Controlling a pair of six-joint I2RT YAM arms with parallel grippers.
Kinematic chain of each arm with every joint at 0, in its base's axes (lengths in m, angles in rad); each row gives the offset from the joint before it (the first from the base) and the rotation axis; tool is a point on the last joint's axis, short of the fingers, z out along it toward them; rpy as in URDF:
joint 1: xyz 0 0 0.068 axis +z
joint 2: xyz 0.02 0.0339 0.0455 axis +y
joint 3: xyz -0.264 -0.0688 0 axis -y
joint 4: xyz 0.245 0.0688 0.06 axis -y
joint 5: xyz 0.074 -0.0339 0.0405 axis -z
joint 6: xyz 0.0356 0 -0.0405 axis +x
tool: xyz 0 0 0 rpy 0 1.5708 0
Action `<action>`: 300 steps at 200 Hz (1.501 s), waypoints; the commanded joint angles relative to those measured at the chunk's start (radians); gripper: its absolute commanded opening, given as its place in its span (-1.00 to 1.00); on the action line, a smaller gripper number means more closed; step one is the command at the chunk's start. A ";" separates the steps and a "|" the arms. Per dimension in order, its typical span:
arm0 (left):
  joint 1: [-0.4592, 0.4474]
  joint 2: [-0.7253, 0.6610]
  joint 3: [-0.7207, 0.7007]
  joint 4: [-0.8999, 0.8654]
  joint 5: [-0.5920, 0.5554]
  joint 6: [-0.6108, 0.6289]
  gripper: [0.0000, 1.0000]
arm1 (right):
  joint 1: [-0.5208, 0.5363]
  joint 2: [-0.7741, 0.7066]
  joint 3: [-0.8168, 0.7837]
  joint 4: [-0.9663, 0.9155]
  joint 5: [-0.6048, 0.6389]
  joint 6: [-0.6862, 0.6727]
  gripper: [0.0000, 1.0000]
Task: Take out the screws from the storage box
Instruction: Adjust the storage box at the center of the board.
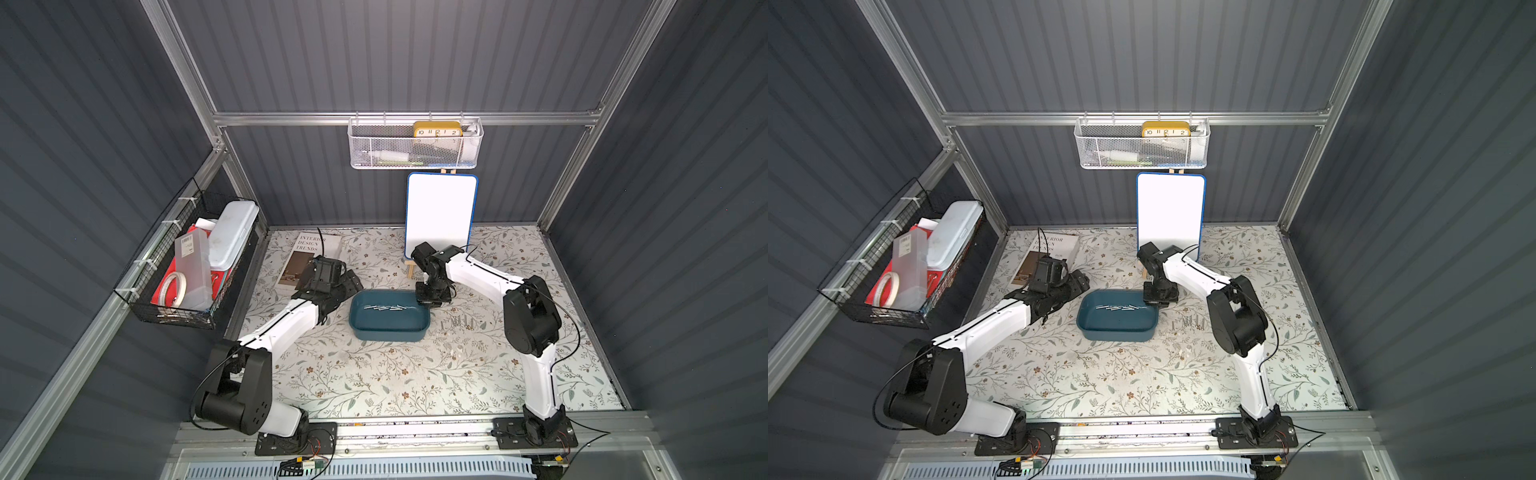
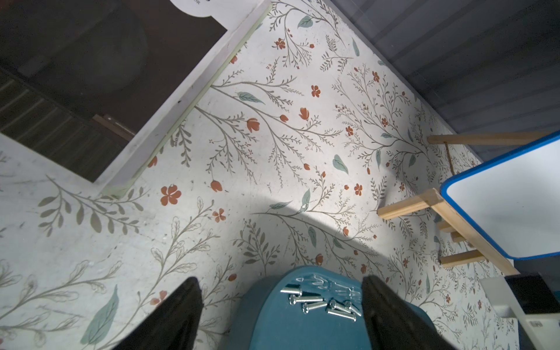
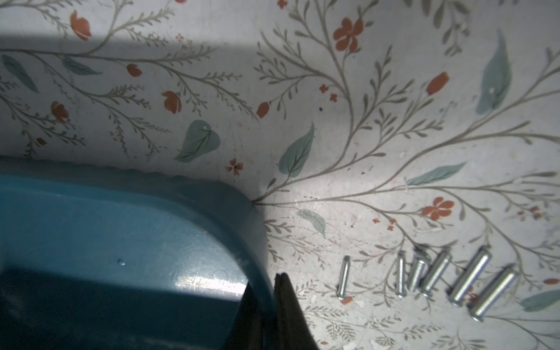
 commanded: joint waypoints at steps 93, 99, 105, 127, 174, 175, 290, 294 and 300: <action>-0.001 -0.087 -0.054 -0.001 0.037 -0.055 0.73 | 0.017 -0.058 -0.046 0.047 0.122 -0.017 -0.32; -0.001 -0.090 -0.055 -0.001 0.037 -0.056 0.73 | 0.019 -0.070 -0.046 0.045 0.146 -0.022 -0.28; -0.001 -0.093 -0.057 0.000 0.039 -0.057 0.73 | 0.021 -0.082 -0.043 0.042 0.166 -0.026 -0.26; -0.001 -0.100 -0.066 0.004 0.041 -0.057 0.74 | 0.023 -0.135 -0.037 0.022 0.214 -0.054 -0.13; -0.001 -0.110 -0.090 0.015 0.040 -0.066 0.74 | 0.079 -0.231 -0.010 -0.045 0.255 -0.198 -0.04; -0.001 -0.111 -0.090 0.015 0.040 -0.067 0.74 | 0.082 -0.232 -0.011 -0.044 0.253 -0.202 -0.04; 0.004 -0.167 -0.150 0.072 0.096 -0.150 0.82 | 0.240 0.036 0.167 -0.077 0.265 0.085 -0.02; 0.004 -0.170 -0.152 0.070 0.095 -0.152 0.82 | 0.240 0.033 0.159 -0.073 0.269 0.115 -0.01; 0.004 -0.174 -0.152 0.068 0.094 -0.152 0.81 | 0.240 0.028 0.149 -0.063 0.258 0.155 0.01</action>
